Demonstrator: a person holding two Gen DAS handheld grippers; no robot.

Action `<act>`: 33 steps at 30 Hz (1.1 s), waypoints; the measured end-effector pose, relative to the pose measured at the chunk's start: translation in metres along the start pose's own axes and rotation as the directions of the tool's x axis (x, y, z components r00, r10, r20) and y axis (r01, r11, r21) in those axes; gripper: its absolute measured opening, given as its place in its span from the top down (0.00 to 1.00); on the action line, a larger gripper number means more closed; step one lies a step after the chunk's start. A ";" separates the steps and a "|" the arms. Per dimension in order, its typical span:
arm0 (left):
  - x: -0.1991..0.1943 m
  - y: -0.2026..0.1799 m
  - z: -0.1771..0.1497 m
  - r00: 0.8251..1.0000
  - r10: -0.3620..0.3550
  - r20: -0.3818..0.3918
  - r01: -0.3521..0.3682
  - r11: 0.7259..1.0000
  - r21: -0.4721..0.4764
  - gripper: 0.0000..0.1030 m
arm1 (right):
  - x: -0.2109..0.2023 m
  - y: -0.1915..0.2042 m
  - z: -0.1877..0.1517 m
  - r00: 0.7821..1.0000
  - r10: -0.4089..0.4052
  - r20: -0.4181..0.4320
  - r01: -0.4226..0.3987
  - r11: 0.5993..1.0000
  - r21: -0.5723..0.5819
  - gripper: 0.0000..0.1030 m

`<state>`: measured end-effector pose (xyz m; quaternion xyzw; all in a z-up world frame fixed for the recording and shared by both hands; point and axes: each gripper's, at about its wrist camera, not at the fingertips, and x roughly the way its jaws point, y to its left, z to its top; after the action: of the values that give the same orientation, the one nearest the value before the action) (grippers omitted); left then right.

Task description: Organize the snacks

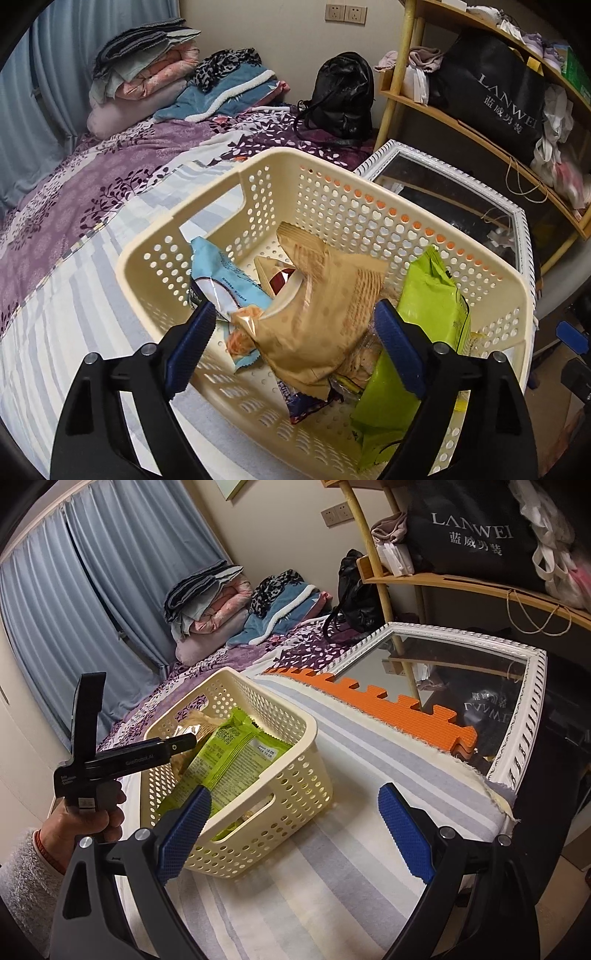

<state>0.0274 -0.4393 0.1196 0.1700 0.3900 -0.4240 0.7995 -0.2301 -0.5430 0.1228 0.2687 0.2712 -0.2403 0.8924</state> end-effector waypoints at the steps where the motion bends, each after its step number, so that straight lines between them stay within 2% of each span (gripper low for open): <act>1: -0.001 0.001 0.000 1.000 0.001 -0.001 -0.001 1.000 -0.003 0.14 | 0.000 0.001 0.000 1.000 0.002 -0.001 -0.002 1.000 -0.001 0.12; 5: -0.011 0.004 0.000 1.000 0.021 0.017 -0.021 1.000 -0.001 0.09 | -0.001 0.005 0.001 1.000 0.011 0.002 -0.011 1.000 -0.006 0.12; 10: -0.023 0.004 -0.004 0.998 0.056 0.026 -0.056 0.998 0.015 0.08 | -0.005 0.010 0.001 1.000 0.020 0.010 -0.020 1.000 -0.015 0.12; 12: -0.030 0.003 -0.007 0.996 0.079 0.037 -0.080 0.996 0.025 0.03 | -0.007 0.012 0.002 1.000 0.025 0.013 -0.025 1.000 -0.019 0.12; 21: -0.063 -0.013 -0.012 0.978 0.183 0.095 -0.193 0.976 0.100 0.03 | -0.018 0.025 0.001 0.999 0.047 0.023 -0.046 0.998 -0.049 0.12; 33: -0.102 -0.025 -0.017 0.962 0.226 0.156 -0.244 0.964 0.108 0.03 | -0.034 0.040 -0.002 0.998 0.064 0.029 -0.061 0.994 -0.088 0.11</act>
<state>-0.0351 -0.3877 0.1883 0.2347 0.2815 -0.3607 0.8577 -0.2328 -0.5031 0.1559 0.2344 0.2588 -0.2044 0.9145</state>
